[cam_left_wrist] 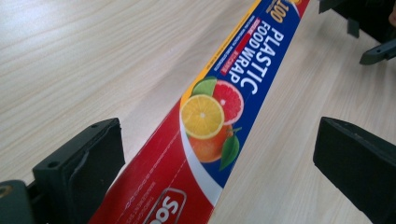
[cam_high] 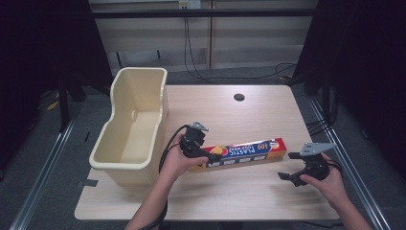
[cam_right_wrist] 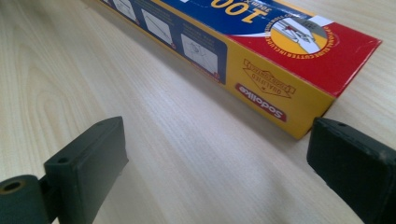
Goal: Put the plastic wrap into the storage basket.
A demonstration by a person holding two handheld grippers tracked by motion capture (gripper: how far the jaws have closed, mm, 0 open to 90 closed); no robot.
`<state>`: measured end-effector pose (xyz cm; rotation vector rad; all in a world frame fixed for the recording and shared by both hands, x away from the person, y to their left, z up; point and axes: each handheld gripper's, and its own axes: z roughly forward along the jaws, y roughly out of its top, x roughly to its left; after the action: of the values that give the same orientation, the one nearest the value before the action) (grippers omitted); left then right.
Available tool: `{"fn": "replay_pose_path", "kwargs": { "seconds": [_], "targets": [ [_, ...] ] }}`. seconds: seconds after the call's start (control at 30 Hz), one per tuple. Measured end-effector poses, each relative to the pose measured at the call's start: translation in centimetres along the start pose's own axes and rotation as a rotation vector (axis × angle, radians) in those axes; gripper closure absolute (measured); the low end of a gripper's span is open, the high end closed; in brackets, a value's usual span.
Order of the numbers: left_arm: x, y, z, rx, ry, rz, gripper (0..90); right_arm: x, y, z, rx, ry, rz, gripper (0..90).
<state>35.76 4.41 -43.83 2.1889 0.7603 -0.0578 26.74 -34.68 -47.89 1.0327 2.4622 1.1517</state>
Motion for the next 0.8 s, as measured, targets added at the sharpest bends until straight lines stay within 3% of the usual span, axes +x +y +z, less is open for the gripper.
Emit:
{"fn": "replay_pose_path", "kwargs": {
  "seconds": [0.3,0.47,0.5,0.8],
  "targets": [
    [-0.1,0.4,0.3,0.004,0.009,0.012,1.2,-0.1,0.0,-0.2,-0.008,0.001,0.005,4.8],
    [-0.2,0.8,0.8,-0.007,-0.016,0.018,1.2,-0.2,0.0,-0.3,-0.013,0.005,0.018,5.3],
    [-0.2,1.0,0.8,0.009,-0.003,0.027,1.2,-0.2,-0.1,-0.4,-0.013,0.004,0.018,5.1],
    [-0.2,1.6,1.6,0.033,-0.008,0.038,2.0,-0.3,-0.1,-0.4,-0.014,-0.004,0.022,5.3]
  ]
}}
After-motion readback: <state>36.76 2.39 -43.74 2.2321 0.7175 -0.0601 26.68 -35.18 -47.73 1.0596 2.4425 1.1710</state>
